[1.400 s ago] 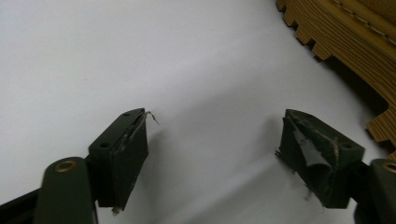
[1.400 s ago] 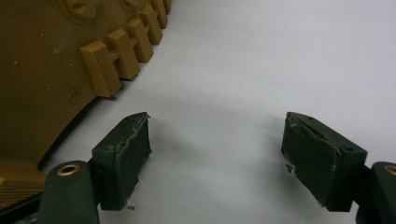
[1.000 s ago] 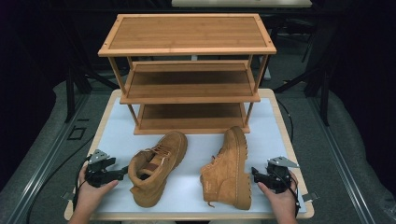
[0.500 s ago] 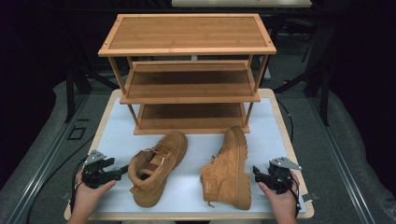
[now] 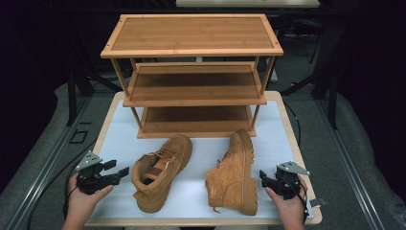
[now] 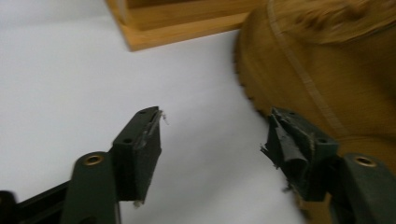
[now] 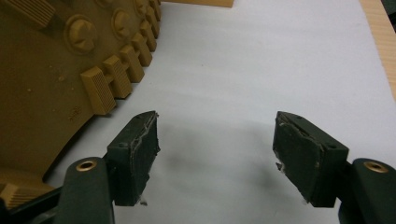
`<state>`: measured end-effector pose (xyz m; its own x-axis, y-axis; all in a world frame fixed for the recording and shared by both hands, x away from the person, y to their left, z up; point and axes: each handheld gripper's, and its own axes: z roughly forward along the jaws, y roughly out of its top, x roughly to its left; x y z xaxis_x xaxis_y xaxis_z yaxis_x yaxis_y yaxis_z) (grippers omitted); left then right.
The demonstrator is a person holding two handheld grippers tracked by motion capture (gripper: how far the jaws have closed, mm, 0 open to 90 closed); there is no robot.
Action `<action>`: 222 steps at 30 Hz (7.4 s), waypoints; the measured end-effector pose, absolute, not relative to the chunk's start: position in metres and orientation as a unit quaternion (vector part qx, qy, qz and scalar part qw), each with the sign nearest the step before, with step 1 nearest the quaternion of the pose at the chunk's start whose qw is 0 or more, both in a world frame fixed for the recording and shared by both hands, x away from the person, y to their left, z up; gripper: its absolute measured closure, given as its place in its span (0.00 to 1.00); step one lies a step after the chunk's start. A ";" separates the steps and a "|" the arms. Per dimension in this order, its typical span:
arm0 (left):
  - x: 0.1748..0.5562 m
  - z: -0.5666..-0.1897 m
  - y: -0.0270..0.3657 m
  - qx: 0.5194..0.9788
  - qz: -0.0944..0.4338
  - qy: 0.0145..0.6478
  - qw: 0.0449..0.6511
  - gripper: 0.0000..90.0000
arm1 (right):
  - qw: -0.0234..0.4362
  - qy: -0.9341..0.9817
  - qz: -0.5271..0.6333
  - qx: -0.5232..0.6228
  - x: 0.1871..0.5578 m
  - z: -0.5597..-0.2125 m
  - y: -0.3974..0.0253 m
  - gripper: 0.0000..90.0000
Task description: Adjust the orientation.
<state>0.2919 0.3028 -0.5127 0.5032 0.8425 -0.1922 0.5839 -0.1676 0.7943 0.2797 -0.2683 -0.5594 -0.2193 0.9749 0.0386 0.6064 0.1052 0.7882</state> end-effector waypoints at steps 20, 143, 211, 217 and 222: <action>0.285 -0.431 0.277 0.765 0.102 0.453 0.446 0.56 | 0.262 0.694 0.357 0.567 0.277 -0.558 -0.266 0.33; 0.351 -0.362 0.176 0.880 -0.043 0.473 0.022 0.91 | 0.247 0.693 0.362 0.573 0.280 -0.564 -0.268 0.33; 0.373 -0.271 0.213 0.697 -0.182 0.553 0.420 0.91 | 0.243 0.691 0.361 0.577 0.280 -0.565 -0.269 0.33; 0.397 -0.272 0.205 0.675 -0.168 0.573 0.434 0.90 | 0.243 0.692 0.362 0.575 0.280 -0.565 -0.270 0.33; 0.411 -0.276 0.197 0.655 -0.147 0.590 0.448 0.90 | 0.243 0.688 0.365 0.578 0.280 -0.564 -0.271 0.33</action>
<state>0.4113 0.1968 -0.2760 0.2608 0.6415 -0.7214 0.9047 0.0985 0.4146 0.2800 -0.2712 -0.5644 -0.2136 0.9729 0.0881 0.6185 0.0648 0.7831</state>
